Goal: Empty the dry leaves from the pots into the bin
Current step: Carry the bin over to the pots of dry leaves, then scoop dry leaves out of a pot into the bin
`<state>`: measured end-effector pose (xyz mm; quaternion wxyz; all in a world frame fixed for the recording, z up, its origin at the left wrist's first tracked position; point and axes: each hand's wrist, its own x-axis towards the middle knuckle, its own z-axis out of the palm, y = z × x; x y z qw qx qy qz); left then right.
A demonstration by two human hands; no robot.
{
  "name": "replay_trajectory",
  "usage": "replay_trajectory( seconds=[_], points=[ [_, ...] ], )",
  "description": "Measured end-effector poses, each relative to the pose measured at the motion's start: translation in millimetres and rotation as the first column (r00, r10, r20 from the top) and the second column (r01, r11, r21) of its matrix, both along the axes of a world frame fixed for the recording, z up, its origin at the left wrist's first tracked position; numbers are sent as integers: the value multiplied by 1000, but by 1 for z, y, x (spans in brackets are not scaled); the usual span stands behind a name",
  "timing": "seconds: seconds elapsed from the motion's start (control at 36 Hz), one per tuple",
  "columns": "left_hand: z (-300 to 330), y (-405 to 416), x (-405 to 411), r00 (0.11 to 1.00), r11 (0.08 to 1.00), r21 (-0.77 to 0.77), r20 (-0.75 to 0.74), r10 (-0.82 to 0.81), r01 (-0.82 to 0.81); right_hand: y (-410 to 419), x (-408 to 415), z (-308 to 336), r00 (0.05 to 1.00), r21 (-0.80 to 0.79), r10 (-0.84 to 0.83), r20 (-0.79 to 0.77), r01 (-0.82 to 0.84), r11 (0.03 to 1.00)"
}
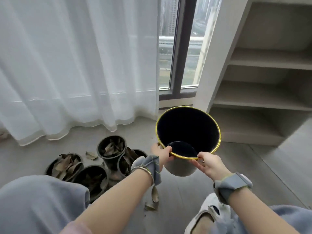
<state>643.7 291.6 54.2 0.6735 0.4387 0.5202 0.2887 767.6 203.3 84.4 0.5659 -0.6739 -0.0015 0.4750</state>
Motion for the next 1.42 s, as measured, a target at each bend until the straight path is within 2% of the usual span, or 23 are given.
replay_trajectory(
  seconds=[0.19, 0.33, 0.56, 0.78, 0.86, 0.94, 1.08, 1.25, 1.42],
  points=[
    [-50, -2, 31, 990, 998, -50, -137, -36, 29, 6, 28, -62, 996, -104, -61, -63, 55, 993],
    [-75, 2, 45, 986, 996, -90, -165, 0, -15, 12, 42, -90, 993, -142, -70, -98, 56, 988],
    [-102, 9, 49, 984, 991, -134, -176, 6, -30, 15, 46, -107, 992, -173, -81, -102, 62, 983],
    [-106, -2, 35, 992, 983, -178, -110, -54, 34, 7, 34, -107, 976, -130, -184, -114, 169, 977],
    [-117, -16, 18, 993, 973, -229, -119, 11, -39, 2, 11, -110, 975, -142, -211, -70, 200, 969],
    [-144, -22, -24, 970, 941, -270, -183, 159, -205, 8, -35, -120, 993, -151, -115, -25, 110, 982],
    [-164, -14, -78, 901, 867, -278, -264, 345, -413, 30, -87, -142, 984, -141, 170, -60, -177, 974],
    [-170, 13, -111, 867, 856, -218, -297, 399, -469, 72, -109, -165, 961, -160, 228, -155, -252, 954],
    [-186, 41, -122, 876, 865, -210, -274, 396, -456, 105, -122, -187, 924, -204, 295, -243, -346, 916]
  ],
)
